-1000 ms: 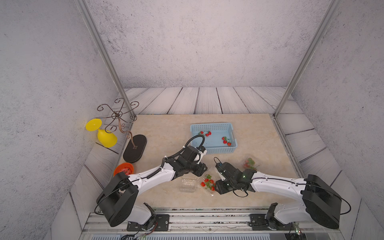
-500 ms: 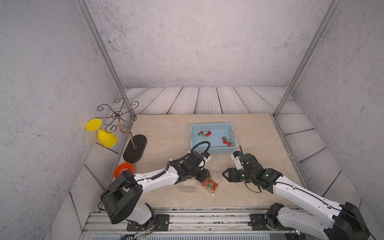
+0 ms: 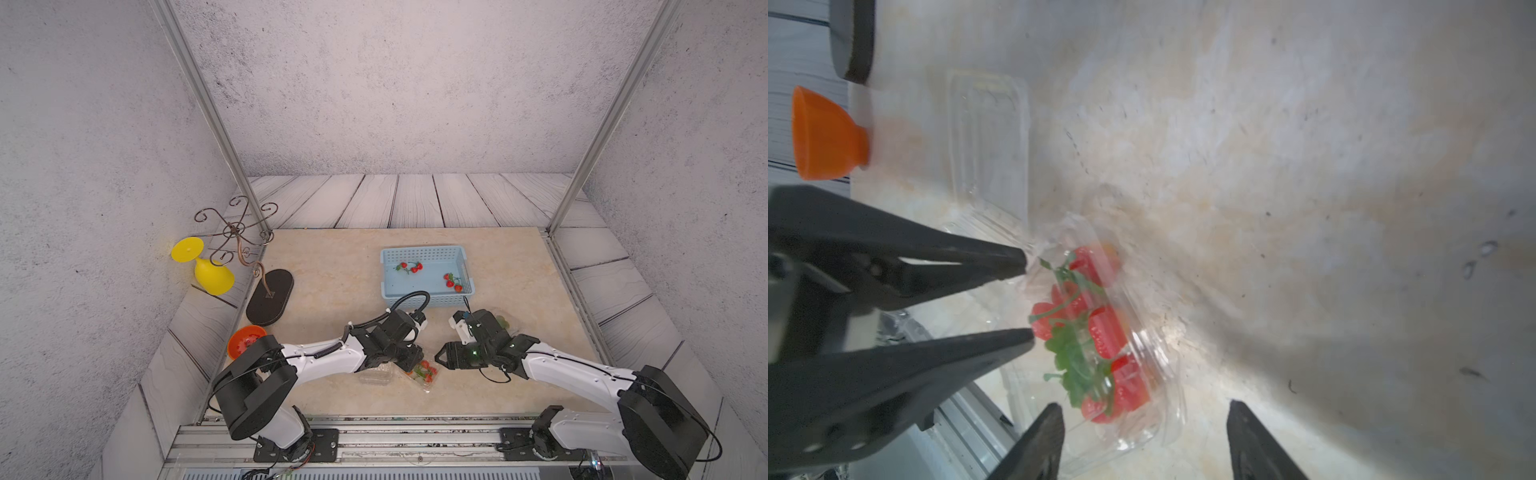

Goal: Pack strawberries into containers
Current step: Close the packing box at the center of the board.

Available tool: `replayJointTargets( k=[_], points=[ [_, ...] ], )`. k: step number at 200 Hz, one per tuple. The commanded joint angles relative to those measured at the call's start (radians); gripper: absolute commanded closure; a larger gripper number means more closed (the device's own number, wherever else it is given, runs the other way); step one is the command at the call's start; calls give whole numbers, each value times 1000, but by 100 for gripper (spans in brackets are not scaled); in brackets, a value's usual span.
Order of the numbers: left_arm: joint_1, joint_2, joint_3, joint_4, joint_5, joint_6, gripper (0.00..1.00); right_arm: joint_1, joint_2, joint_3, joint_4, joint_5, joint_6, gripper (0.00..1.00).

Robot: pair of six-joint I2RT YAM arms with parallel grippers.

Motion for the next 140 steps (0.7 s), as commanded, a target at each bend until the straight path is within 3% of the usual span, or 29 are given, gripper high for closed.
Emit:
replayJointTargets(
  k=[1, 115, 140],
  points=[
    [-4, 10, -8, 7, -18, 5, 60, -2, 14, -25, 41, -23, 9, 37],
    [-5, 14, -14, 11, -25, 7, 60, 0, 63, -105, 160, -54, 53, 51],
    [-4, -18, -3, -5, -41, 9, 60, 0, 1, -81, 77, -28, 33, 45]
  ],
)
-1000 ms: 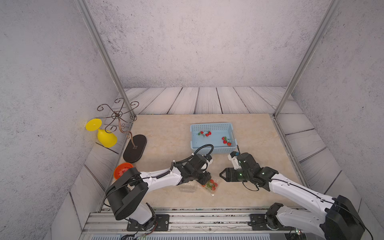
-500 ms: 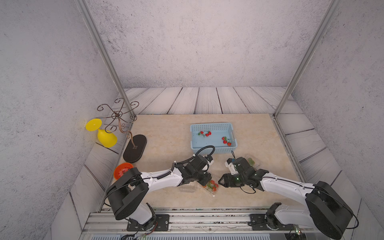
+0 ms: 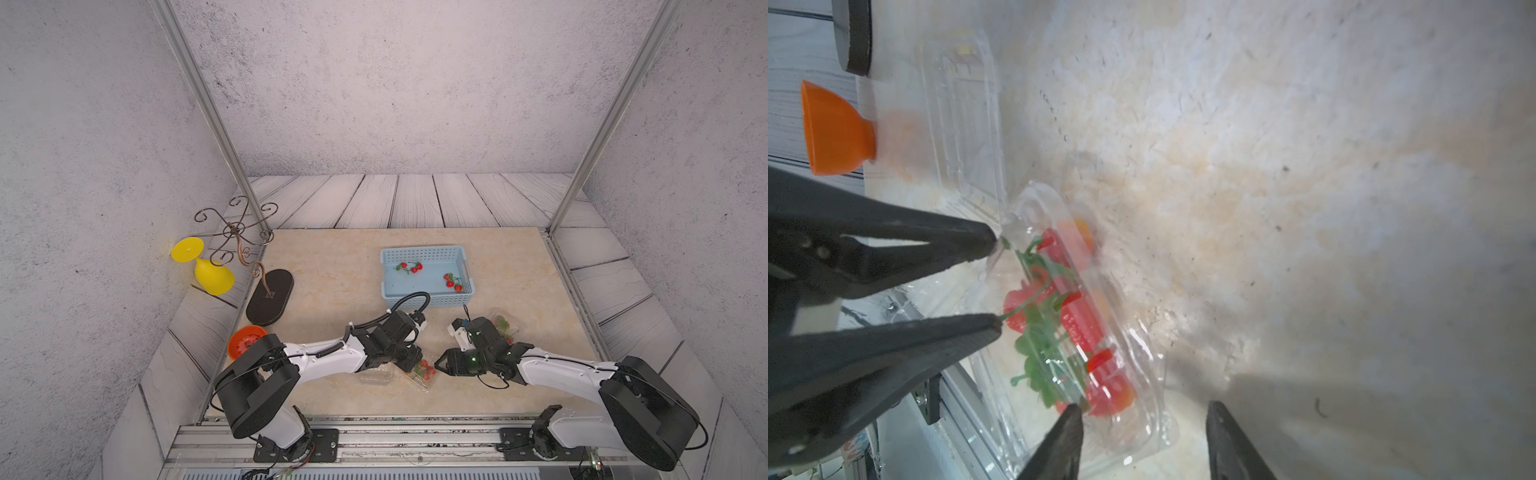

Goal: Pack strawberries into containers
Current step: Close the packing box at the center of the board, then move the packing box to the center of the board.

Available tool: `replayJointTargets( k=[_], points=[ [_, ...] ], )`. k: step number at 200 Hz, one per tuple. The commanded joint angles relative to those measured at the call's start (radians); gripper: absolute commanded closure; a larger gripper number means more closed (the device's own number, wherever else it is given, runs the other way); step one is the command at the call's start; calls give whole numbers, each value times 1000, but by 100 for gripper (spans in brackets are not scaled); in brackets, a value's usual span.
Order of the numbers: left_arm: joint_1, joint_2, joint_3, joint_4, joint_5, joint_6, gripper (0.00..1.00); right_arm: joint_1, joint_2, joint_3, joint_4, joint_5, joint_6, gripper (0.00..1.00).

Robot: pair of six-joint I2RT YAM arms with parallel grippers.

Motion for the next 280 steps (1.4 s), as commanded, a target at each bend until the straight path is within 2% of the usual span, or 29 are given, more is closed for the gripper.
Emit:
replayJointTargets(
  k=[1, 27, 45, 76, 91, 106, 120, 151, 195, 222, 259, 280],
  points=[
    [-5, -31, 0, -7, -26, 5, 60, 0, -52, 11, -95, 34, -18, 45],
    [14, -128, 43, -79, -116, 20, 60, 1, -159, 109, -291, 100, -108, 40],
    [86, -219, 51, -101, -112, 11, 60, 26, -194, 203, -422, 146, -190, 39],
    [250, -402, 5, -97, -134, -72, 60, 188, -126, 366, -552, 200, -296, 39],
    [338, -482, -4, -139, -126, -116, 60, 286, -47, 445, -574, 205, -321, 40],
    [426, -541, -14, -170, -69, -140, 60, 345, 32, 486, -524, 126, -314, 41],
    [489, -581, -26, -199, -46, -152, 60, 382, 99, 507, -466, 60, -295, 41],
    [600, -626, -90, -204, 11, -197, 60, 411, 219, 508, -384, -7, -256, 42],
    [626, -608, -110, -177, 42, -218, 60, 411, 312, 521, -371, -29, -248, 42],
    [627, -609, -110, -173, 43, -216, 60, 397, 360, 529, -371, 14, -226, 42],
    [627, -612, -110, -178, 48, -211, 61, 323, 368, 500, -345, 68, -183, 42],
    [627, -609, -109, -166, 65, -199, 61, 248, 349, 465, -325, 93, -161, 41]
  ],
)
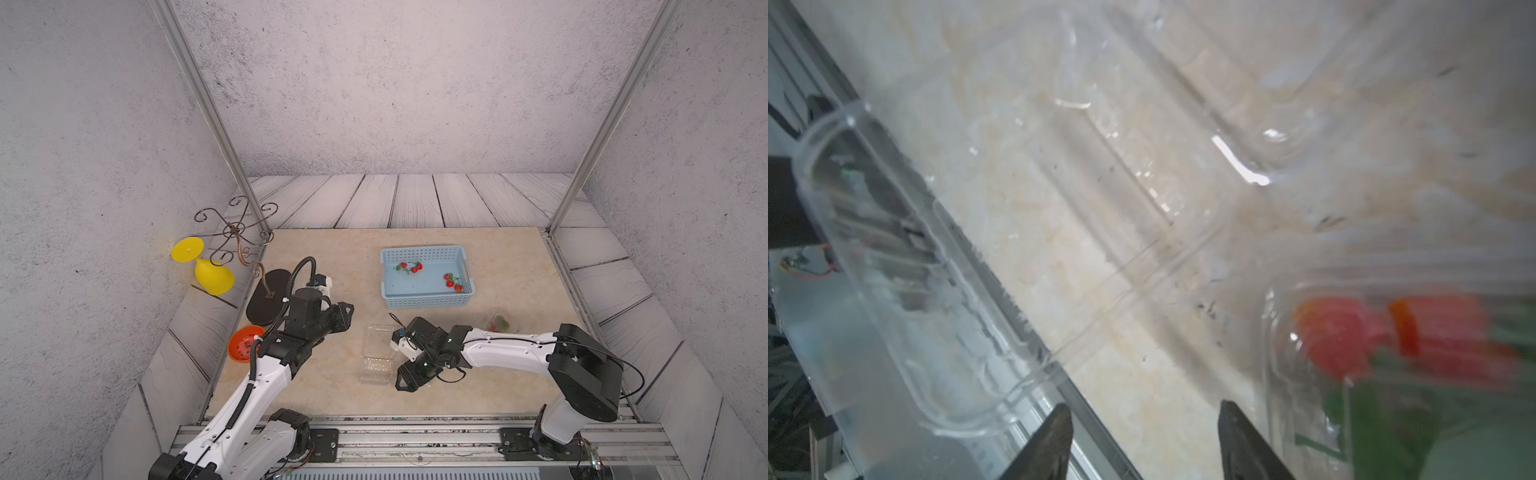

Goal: Pack strawberries into containers
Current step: Move the packing box to the center of the board, then pick up the strawberry from the basket.

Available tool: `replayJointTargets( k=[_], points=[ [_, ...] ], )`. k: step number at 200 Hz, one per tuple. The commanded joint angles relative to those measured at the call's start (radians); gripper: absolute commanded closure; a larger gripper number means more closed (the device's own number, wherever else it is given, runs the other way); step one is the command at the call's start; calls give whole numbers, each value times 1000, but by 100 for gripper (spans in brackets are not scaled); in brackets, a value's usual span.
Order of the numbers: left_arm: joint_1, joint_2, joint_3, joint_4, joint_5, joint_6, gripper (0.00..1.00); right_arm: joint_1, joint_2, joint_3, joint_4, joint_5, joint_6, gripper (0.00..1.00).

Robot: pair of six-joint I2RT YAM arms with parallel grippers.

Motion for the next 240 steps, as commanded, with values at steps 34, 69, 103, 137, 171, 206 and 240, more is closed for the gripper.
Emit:
replayJointTargets(
  k=[34, 69, 103, 137, 171, 206, 240],
  points=[
    [9, -9, 3, 46, 50, 17, 61, -224, -65, -113, 36, 99, 52, 41],
    [7, 26, 62, 11, 63, 51, 61, -336, -176, -134, -51, 149, -20, 40],
    [7, 94, 198, -75, 65, 148, 61, -337, -318, -18, -225, 166, -119, 40],
    [7, 164, 321, -112, 53, 225, 61, -348, -288, 181, -324, 262, -219, 38],
    [10, 238, 393, -115, 85, 284, 61, -410, -4, 470, -365, 321, -291, 38],
    [30, 257, 357, -72, 151, 312, 61, -465, 310, 786, -397, 347, -344, 38],
    [33, 257, 318, -30, 188, 302, 60, -513, 571, 1055, -409, 357, -361, 43]
  ],
)
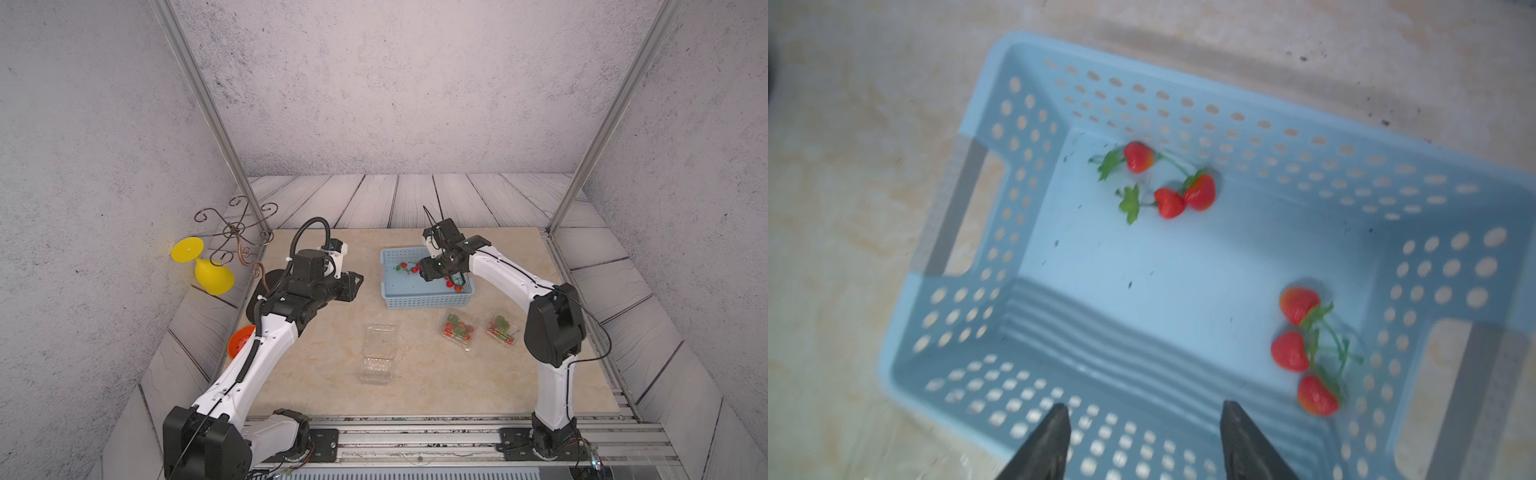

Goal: Pack strawberries into containers
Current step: Pick up the strawberry from the basket.

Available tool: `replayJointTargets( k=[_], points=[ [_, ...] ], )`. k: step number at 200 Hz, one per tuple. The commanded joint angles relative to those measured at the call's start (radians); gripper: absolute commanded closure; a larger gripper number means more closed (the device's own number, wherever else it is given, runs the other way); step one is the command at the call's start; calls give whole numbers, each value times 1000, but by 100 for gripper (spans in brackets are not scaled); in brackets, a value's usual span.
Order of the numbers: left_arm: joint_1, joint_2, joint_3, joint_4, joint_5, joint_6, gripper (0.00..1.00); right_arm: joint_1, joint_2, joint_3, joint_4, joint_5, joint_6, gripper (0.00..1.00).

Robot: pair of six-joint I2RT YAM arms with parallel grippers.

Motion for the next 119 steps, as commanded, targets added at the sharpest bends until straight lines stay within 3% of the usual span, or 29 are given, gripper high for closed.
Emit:
replayJointTargets(
  k=[1, 59, 119],
  points=[
    [9, 0, -23, 33, 53, 21, 60, -32, 146, 155, -54, 34, -36, 43],
    [50, 26, -32, 64, 108, 8, 60, -58, 448, 490, -77, -38, -21, 45],
    [102, 42, -37, 100, 168, -20, 60, -63, 532, 526, -19, -95, 15, 44]
  ],
)
